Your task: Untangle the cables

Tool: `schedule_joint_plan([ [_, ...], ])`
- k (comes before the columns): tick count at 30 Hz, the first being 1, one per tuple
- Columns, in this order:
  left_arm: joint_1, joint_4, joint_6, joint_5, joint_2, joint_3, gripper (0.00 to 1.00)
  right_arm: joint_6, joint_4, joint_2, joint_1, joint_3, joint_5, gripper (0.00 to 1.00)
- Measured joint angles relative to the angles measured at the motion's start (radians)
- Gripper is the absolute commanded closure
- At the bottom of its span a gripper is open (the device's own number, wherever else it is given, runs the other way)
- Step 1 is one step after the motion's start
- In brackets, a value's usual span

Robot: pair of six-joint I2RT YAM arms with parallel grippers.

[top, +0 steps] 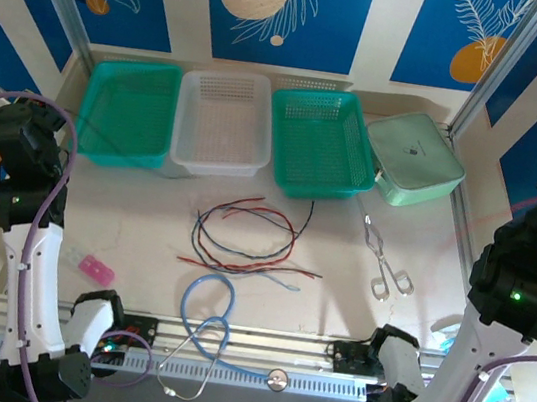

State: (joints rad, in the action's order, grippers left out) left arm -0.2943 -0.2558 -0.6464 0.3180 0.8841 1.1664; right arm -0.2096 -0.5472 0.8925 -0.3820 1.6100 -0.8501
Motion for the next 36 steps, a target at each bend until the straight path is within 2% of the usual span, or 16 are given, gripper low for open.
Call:
schedule_joint_plan([
  [8, 0.000, 0.040, 0.008, -0.126, 0.030, -0.004, 1.00, -0.042, -0.024, -0.018, -0.019, 0.000, 0.218, 1.00],
  [14, 0.014, 0.023, 0.039, -0.217, 0.047, 0.025, 1.00, -0.111, -0.034, 0.002, -0.013, 0.069, 0.405, 1.00],
  [18, 0.057, -0.021, 0.072, -0.283, 0.085, 0.091, 1.00, -0.192, -0.040, 0.039, -0.006, 0.163, 0.522, 1.00],
  [24, 0.081, -0.058, 0.080, -0.321, 0.066, 0.061, 1.00, -0.366, 0.026, 0.101, 0.022, 0.268, 0.701, 1.00],
  [26, 0.083, -0.067, 0.080, -0.335, 0.060, 0.052, 1.00, -0.414, 0.053, 0.129, 0.055, 0.291, 0.743, 1.00],
  [29, 0.089, -0.077, 0.079, -0.353, 0.060, 0.044, 1.00, -0.445, 0.096, 0.191, 0.157, 0.333, 0.765, 1.00],
  [34, 0.110, -0.084, 0.073, -0.379, 0.060, 0.029, 1.00, -0.378, 0.161, 0.328, 0.413, 0.423, 0.715, 1.00],
  [36, 0.119, -0.091, 0.072, -0.383, 0.060, 0.026, 1.00, -0.345, 0.175, 0.413, 0.480, 0.503, 0.700, 1.00],
])
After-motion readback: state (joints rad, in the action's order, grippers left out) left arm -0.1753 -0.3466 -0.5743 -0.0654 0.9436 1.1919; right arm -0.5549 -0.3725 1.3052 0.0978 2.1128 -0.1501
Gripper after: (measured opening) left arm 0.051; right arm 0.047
